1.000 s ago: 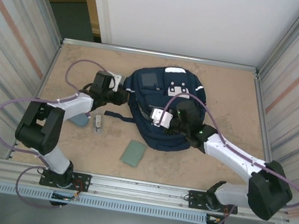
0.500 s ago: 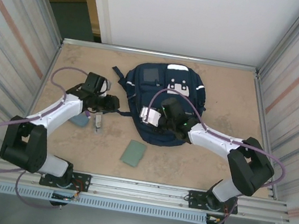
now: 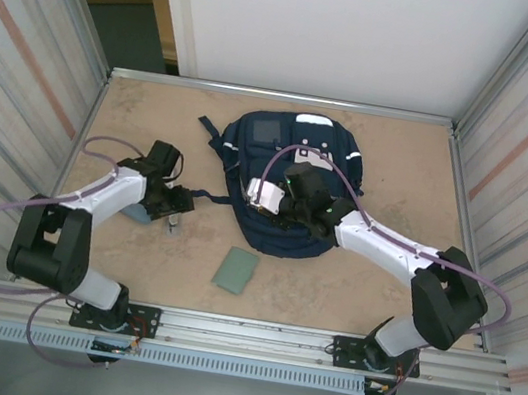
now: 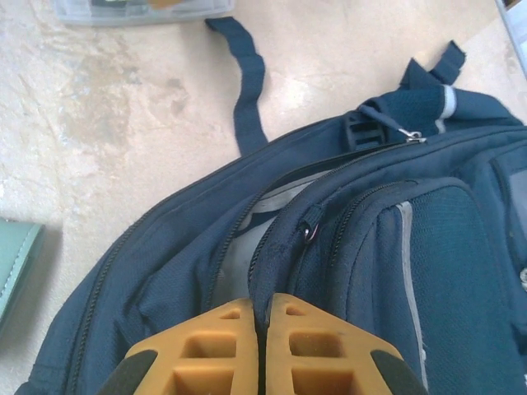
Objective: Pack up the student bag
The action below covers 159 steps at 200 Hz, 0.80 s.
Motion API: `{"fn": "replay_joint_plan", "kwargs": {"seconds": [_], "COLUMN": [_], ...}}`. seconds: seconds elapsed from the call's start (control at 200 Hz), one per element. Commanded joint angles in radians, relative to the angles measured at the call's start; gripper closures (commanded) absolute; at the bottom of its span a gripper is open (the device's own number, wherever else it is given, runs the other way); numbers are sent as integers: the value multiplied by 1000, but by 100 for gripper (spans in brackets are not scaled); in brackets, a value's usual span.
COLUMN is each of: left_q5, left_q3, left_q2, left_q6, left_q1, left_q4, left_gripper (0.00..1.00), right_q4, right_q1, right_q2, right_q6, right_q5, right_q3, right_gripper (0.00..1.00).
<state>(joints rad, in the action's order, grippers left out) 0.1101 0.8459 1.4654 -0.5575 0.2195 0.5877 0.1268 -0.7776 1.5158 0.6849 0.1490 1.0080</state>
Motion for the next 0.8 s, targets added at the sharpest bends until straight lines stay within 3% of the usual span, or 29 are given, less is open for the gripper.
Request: {"fn": "replay_joint_plan", "kwargs": {"seconds": [0.0,0.185,0.251,0.331,0.516,0.581,0.656,0.676,0.792], "left_q5": [26,-89,-214,-332,-308,-282,-233,-227,-250], "left_q3": [-7,40,52,77,48,24,-10,-17,-17], "left_q2": [17,-46,-91,-121,-143,-120,-87,-78,-19], "left_q6": [-39,-67,-95,-139,-147,-171,-200,-206,-243], "left_q1": [-2,-2,-4,-42,-229,-276,-303,-304,-309], "left_q4": [-40,51,112,198,123,44,-60,-82,-96], "left_gripper": [43,44,44,25,21,14,9,2,1], "right_q4": [81,94,90,82,105,96,97,100,99], "right_q1": [-12,-11,-12,-10,-2,3,12,15,23], "right_q2": [-38,-35,-42,-46,-40,-43,-42,-42,-43], "right_q6": [23,-3,-7,-2,9,8,0,-2,-7], "right_q5": [9,20,30,38,54,69,90,95,117], "right_q3": [67,50,38,23,39,38,47,49,52], "right_gripper": [100,99,98,98,98,98,98,98,98]}}
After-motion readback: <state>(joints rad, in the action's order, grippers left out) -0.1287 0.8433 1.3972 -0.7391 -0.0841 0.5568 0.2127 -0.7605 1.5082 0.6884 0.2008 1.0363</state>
